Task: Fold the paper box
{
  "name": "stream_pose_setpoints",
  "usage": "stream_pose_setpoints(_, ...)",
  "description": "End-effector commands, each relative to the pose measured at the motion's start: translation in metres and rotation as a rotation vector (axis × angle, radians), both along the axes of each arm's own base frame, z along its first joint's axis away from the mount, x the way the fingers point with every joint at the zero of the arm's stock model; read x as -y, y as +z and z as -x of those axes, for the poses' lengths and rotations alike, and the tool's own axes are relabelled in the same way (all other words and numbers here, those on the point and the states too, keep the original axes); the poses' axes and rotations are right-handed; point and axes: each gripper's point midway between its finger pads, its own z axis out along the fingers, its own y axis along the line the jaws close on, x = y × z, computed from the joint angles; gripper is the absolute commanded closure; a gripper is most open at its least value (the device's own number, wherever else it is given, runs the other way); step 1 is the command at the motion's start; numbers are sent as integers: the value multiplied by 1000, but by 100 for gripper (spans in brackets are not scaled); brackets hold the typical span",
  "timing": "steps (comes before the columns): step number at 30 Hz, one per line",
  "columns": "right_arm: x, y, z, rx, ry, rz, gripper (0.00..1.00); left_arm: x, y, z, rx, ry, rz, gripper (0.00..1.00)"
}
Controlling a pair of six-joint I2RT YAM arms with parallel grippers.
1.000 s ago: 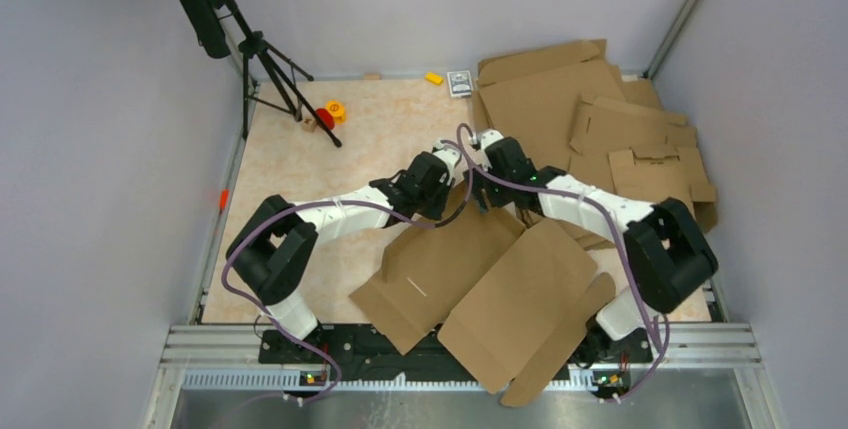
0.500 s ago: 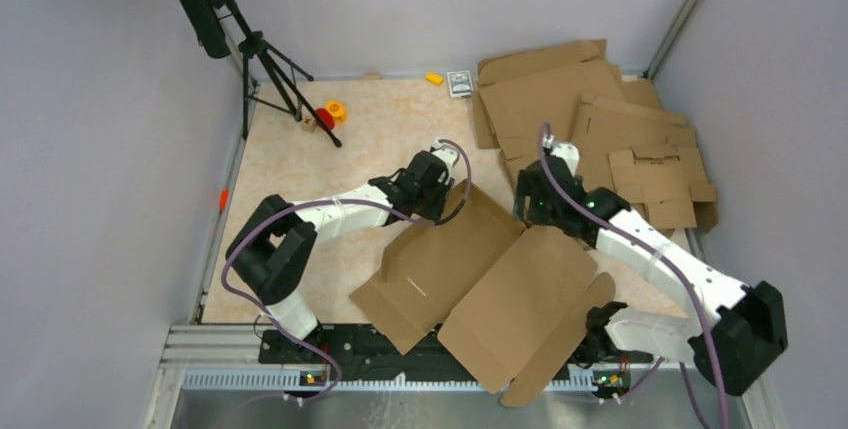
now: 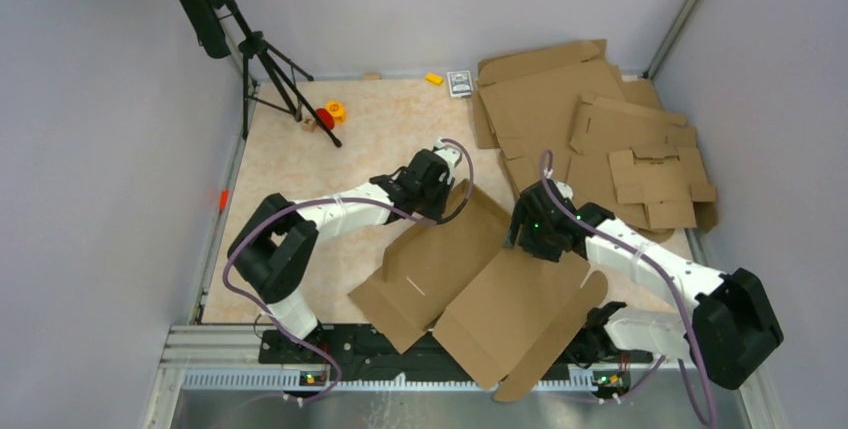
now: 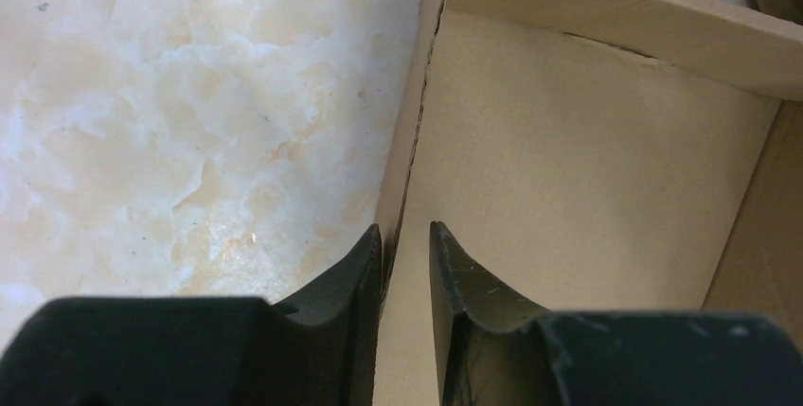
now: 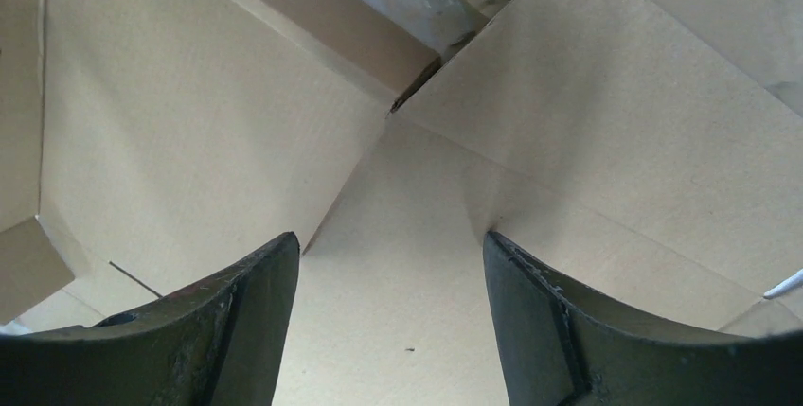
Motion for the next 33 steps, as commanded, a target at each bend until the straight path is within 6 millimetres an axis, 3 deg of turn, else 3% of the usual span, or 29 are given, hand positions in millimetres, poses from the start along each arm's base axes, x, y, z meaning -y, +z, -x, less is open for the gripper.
stream_pose_setpoints(1,-39,17,-22,50,17,-140,30,15,10,-7,16,-37,45,75)
stream_pose_setpoints(5,-52,17,-30,44,38,-140,31,23,8,-1,-10,-81,70,77)
stream_pose_setpoints(10,-54,23,-41,83,44,-117,32,20,7,-3,-6,-64,56,78)
stream_pose_setpoints(17,-60,45,-57,142,95,-84,28,-19,6,-23,20,131,-28,81)
stream_pose_setpoints(21,-51,65,-60,198,78,-59,16,-33,8,-28,21,169,-24,84)
stream_pose_setpoints(25,-34,78,-57,269,46,-48,14,-41,10,-30,26,203,-33,85)
stream_pose_setpoints(33,14,71,-33,225,-60,72,15,-67,9,-37,12,316,-39,85)
